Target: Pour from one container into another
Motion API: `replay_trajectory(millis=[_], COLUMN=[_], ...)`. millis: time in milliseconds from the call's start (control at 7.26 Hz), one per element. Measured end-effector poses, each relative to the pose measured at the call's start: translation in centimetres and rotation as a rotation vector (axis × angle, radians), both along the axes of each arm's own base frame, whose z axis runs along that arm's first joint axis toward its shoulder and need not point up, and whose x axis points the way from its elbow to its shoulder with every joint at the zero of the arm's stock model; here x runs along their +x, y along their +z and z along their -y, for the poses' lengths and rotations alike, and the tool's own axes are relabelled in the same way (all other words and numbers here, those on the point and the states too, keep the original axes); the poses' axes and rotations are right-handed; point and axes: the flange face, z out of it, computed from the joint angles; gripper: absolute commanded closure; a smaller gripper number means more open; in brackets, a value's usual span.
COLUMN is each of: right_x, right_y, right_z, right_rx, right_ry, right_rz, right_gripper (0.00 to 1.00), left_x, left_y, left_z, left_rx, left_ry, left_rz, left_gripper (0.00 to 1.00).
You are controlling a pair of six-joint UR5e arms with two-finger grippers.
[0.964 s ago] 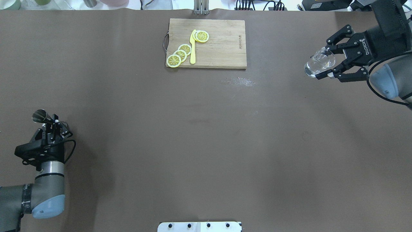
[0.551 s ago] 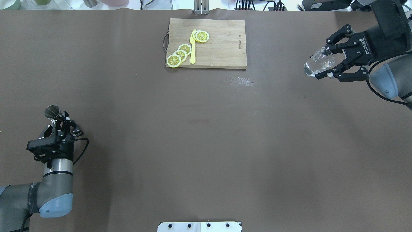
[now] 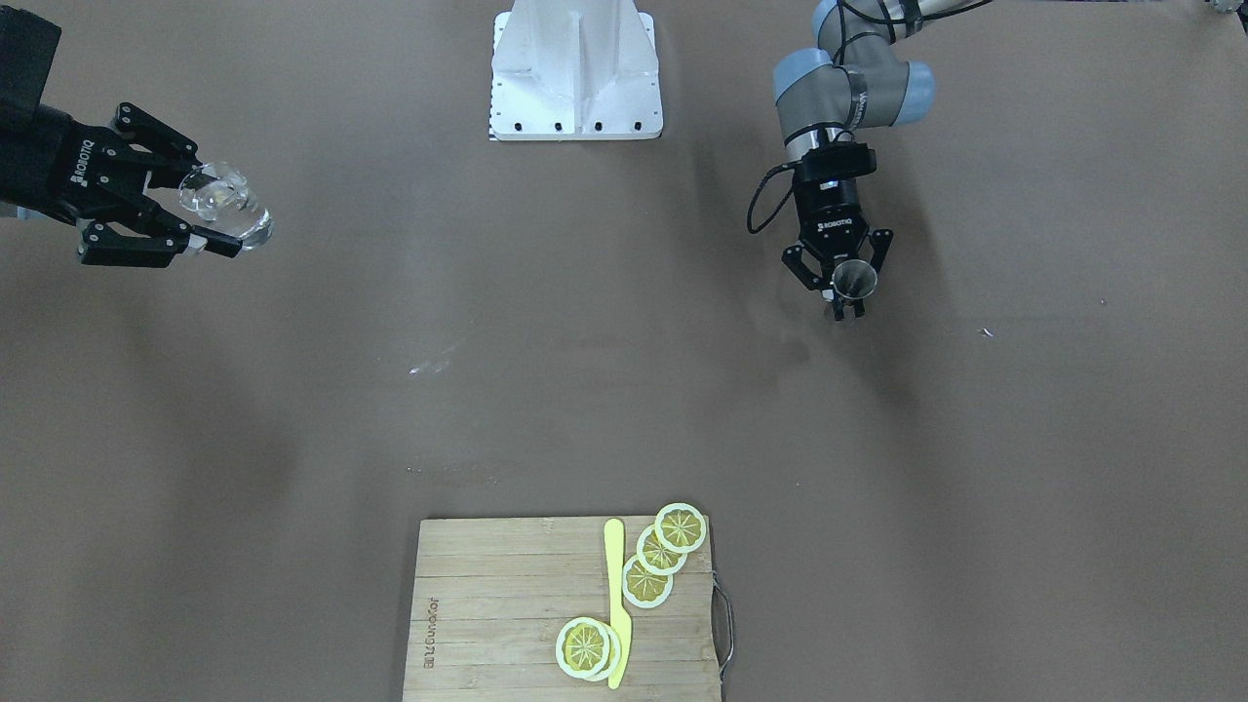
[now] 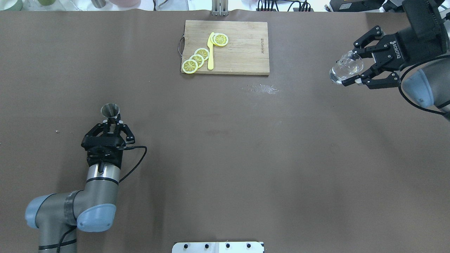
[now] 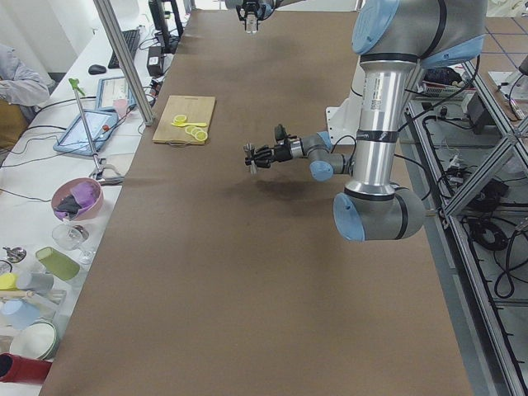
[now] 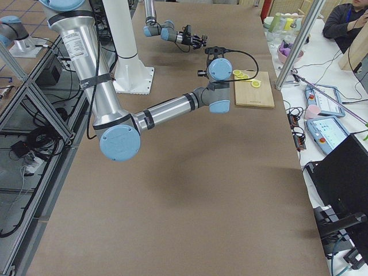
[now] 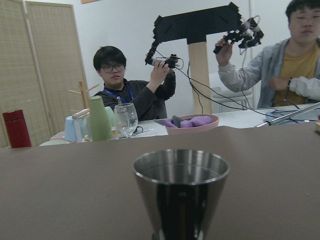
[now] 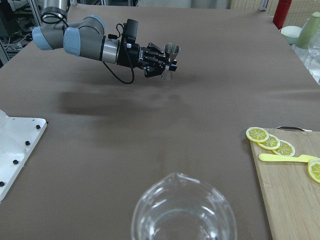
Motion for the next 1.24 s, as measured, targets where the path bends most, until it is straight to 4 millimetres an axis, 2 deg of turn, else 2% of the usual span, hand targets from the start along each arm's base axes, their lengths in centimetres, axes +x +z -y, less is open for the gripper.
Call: replay_trajectory(millis=[138,275,413,551,688,964,1239], right_x=[-0.1,-0.2,-0.2,-0.3,-0.4,-0.5,-0.9], right_y=[-0.1,-0.2,-0.3,-0.3,-0.3,-0.2,-0.2], right_z=[0.1,0.2,0.3,0.4,0.5,0.7,1.0], right_rx=[-0.006,-0.013,-0.019,-0.026,-0.031,-0.040,-0.050], right_ry=[0.000,-0.001,-0.001,-0.002,-0.002,-0.003,-0.005], right_rz=[-0.003,-0.006,-0.008,-0.012,-0.014,-0.020,-0.028], right_gripper=[1.00,1.00,1.00,1.00,1.00,1.00,1.00], left_x=[2.0,3.6,4.8,5.6,6.4,9.1,10.3], left_y=[-3.3,-7.3,-11.4,-13.9,-15.9,-21.7,-24.0], left_z=[0.9,2.8,6.2,9.4,11.3,13.4,13.7], left_rx=[0.010,0.017,0.020,0.016,0.017,0.059,0.079], left_ry=[0.043,0.090,0.126,0.143,0.158,0.227,0.263], left_rz=[0.013,0.039,0.057,0.061,0.051,0.121,0.158], left_gripper=[1.00,1.00,1.00,1.00,1.00,1.00,1.00])
